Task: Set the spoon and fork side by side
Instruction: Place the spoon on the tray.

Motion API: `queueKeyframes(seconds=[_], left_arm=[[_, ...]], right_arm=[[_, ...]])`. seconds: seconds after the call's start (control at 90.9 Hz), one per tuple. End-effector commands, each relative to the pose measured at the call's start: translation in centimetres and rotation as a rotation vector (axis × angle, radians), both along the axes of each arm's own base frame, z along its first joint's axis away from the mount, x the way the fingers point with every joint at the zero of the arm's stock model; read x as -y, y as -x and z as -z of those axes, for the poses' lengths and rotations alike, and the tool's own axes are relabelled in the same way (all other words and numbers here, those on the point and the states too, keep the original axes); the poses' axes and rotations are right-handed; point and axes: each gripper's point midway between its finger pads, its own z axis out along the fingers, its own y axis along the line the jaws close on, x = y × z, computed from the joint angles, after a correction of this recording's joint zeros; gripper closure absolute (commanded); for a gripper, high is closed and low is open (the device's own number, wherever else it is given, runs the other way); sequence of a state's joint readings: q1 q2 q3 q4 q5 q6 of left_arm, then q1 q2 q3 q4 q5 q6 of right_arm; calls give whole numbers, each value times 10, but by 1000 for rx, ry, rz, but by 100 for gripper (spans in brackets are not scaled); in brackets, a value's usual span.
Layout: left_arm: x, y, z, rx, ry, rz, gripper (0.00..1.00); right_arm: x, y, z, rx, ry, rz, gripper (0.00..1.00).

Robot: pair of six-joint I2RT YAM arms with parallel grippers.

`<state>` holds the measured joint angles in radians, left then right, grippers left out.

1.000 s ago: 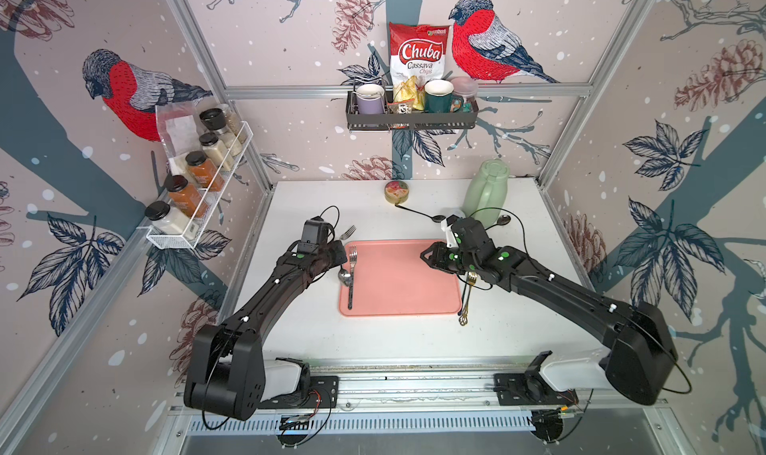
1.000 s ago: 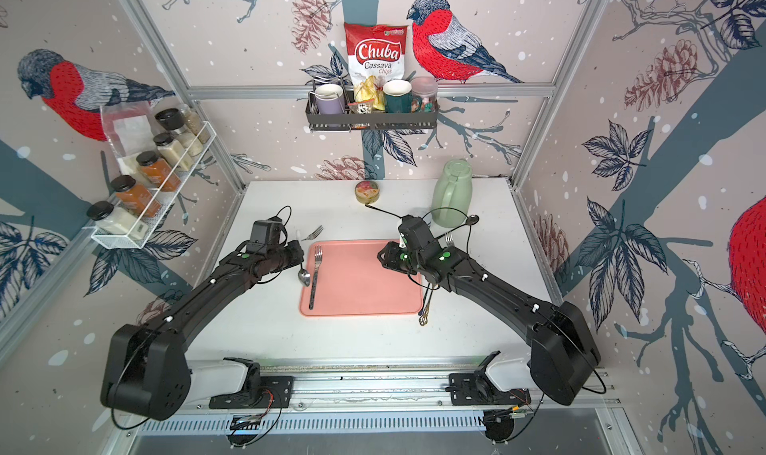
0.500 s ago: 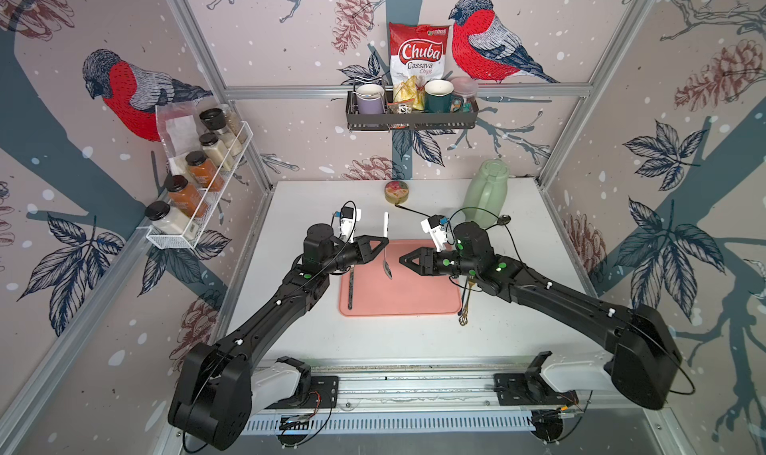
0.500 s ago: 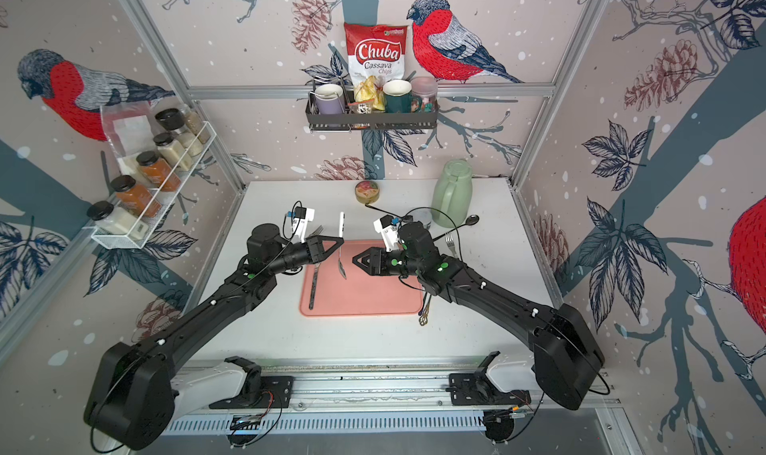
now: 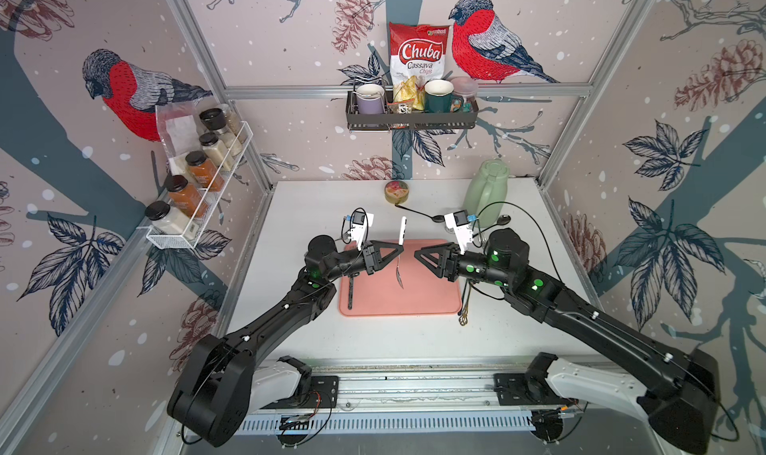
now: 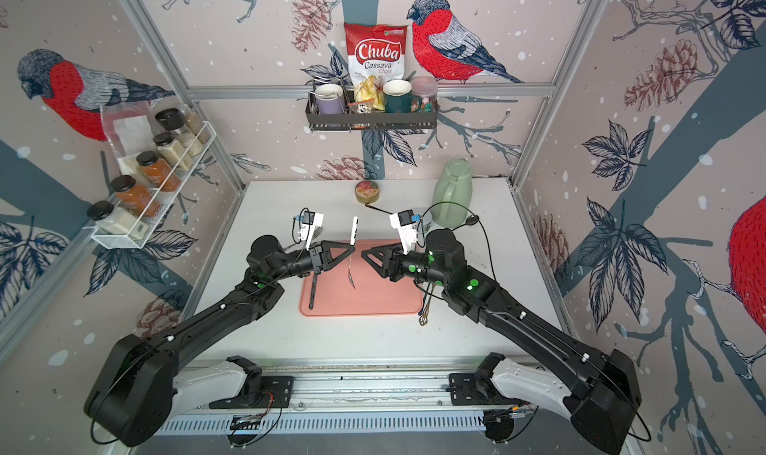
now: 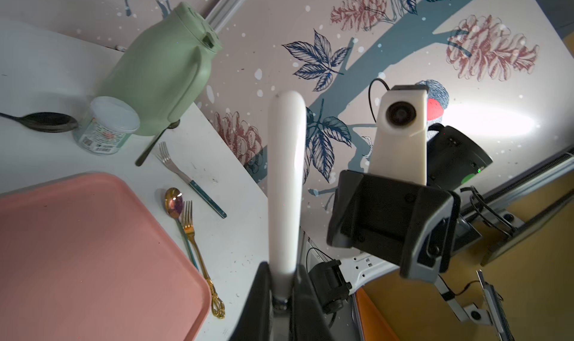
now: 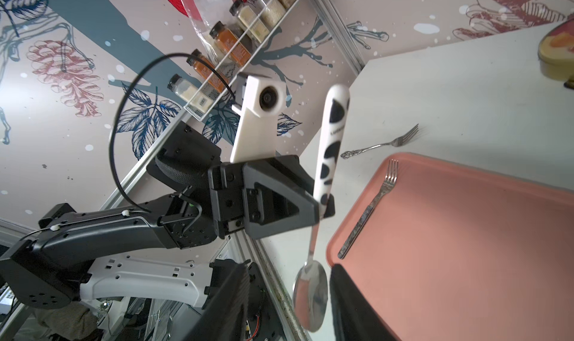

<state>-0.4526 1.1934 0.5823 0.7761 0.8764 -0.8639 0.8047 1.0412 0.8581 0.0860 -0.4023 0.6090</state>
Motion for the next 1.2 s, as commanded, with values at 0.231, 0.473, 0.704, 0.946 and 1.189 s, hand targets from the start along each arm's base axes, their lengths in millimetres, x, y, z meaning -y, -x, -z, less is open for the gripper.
queueKeyframes(seconds=[0.231,0.473,0.704,0.946,1.189], left_arm=[[16,37,-23,162,55,138,85],[17,41,-20,172,52,153,85],[14,30,-13,149,20,82,45],[-79,-32,43,59,-432,-600,24],[-197,-13,39,-20,-644,-1125,23]], right_arm=[[-22,-7,-7,30,15,-25,54],[-24,-3,-28,59,-58,-47,74],[-22,-12,-20,19,-7,11,100],[-6,-62,28,-86,290,341,100],[-20,-106,95,-291,615,619,100]])
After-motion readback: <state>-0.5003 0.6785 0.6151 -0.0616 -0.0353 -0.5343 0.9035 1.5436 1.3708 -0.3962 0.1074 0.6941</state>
